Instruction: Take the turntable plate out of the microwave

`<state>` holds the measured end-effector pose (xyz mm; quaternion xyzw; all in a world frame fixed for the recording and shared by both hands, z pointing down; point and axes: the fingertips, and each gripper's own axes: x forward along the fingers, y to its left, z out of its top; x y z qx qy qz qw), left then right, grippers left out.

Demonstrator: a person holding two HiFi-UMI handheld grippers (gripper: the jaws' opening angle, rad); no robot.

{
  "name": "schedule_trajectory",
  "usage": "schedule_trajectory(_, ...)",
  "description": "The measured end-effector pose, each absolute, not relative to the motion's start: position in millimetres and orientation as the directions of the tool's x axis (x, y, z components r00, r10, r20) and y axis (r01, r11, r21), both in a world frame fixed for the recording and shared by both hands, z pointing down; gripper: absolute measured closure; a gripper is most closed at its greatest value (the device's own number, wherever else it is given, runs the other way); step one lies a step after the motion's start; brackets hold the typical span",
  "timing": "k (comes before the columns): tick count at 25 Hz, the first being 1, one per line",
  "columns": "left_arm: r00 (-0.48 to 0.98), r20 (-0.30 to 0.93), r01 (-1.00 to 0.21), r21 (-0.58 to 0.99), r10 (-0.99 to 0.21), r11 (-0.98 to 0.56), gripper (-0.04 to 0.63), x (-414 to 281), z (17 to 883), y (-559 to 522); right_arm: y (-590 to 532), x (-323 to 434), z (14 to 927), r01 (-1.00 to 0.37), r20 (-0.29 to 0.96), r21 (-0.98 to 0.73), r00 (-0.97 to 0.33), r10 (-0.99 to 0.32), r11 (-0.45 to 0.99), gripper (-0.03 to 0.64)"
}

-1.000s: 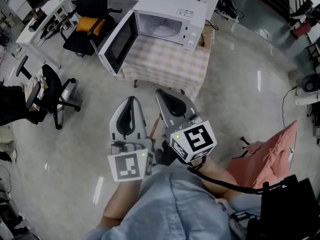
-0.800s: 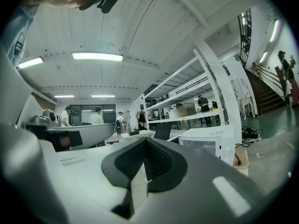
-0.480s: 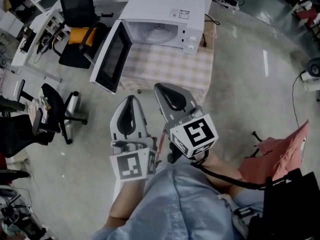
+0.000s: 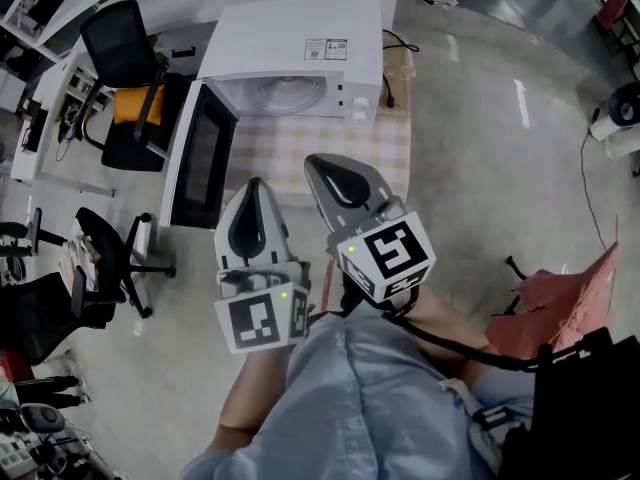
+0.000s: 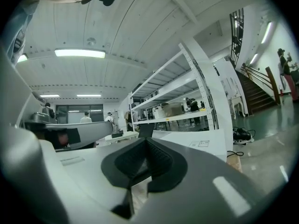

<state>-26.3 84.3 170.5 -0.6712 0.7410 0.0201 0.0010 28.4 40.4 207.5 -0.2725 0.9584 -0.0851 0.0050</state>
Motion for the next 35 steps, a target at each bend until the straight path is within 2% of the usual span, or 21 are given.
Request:
schedule_trajectory(13,-0.073,-0.005,-0.997,-0.021,-0.997,0.073,0.588,-22.2,167.2,36.5,-12.9,27.2,202.2,-0.533,0.000,-0.212,-0.838,-0.546,0.819,0.615)
schedule_trajectory(25,-0.015,0.002,-1.000,0.024,-1.000,0.015,0.588,-51.7,190.6,-6.4,-50.9,8.7,223.2,-0.604,0.045,-0.190,-0.793,-0.608,0.774,0.615)
schedule_trajectory(35,0.106,0.011,-0.993,0.060,-0.994,-0.105,0.588,-96.3,208.9,-62.8,-91.7,-36.4,244.1,-0.679,0.100,-0.189,-0.732,-0.674,0.709,0.615)
